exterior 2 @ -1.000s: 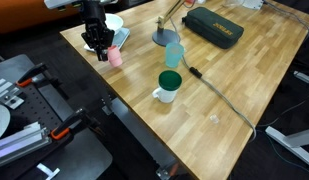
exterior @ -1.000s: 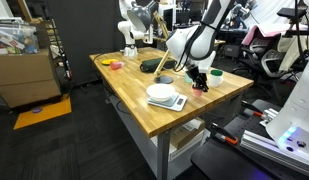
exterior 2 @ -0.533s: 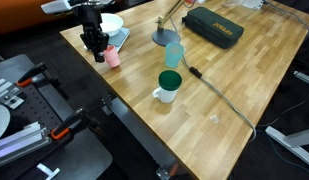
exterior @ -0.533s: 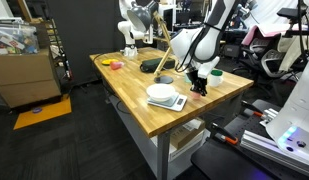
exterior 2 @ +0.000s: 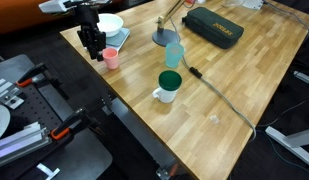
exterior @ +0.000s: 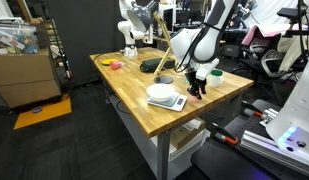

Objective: Pour the liquid in the pink cup into the white bowl

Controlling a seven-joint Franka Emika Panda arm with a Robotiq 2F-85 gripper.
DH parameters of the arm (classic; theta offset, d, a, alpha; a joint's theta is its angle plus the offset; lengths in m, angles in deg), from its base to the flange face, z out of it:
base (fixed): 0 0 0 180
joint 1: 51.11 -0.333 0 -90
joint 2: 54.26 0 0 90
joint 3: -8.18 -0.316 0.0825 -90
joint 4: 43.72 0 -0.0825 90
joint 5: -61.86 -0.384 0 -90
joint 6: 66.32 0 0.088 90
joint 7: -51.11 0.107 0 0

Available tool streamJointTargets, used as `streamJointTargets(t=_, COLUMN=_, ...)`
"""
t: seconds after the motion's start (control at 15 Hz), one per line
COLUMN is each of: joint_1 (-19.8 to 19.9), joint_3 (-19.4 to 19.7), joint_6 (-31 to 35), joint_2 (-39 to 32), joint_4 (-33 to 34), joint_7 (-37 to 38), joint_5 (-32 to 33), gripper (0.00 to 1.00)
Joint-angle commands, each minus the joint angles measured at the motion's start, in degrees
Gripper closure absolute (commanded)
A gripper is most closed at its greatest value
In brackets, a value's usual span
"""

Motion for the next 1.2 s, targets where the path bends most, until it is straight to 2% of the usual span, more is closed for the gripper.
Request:
streamJointTargets(t=0.0, joint_1=-0.8, joint_3=1.03, joint_6=2.36, joint_2=1.68, joint_4=-1.64, joint_7=-0.27, joint_5=-1.61, gripper=0.24)
streamJointTargets(t=0.27, joint_1=-1.41, joint_3=0.75, joint_6=1.83, joint_2=2.41, joint_4=-1.69, joint_7=-0.34, joint_5=-2.03, gripper=0.0)
streamJointTargets(t=0.67, joint_1=-5.86, joint_3=-2.92, joint_6=-6.94, joint_2=6.55, joint_4=-1.24, joint_7=1.46, joint_5=-3.62, gripper=0.0)
streamJointTargets(t=0.73, joint_1=-5.35, joint_3=-2.16, joint_6=-4.61, joint_2=3.89, joint_4=-0.26, joint_7=2.22, joint_5=-2.02, gripper=0.0)
streamJointTargets(t=0.87, joint_1=-6.04, joint_3=-3.4, joint_6=-6.45, joint_2=5.52, joint_4=-0.35, joint_7=2.29, joint_5=-2.77, gripper=0.0)
streamJointTargets(t=1.13, joint_1=-5.78, joint_3=-3.2, joint_6=-6.58, joint_2=5.84, joint_4=-0.76, joint_7=2.28, joint_5=-2.77, gripper=0.0)
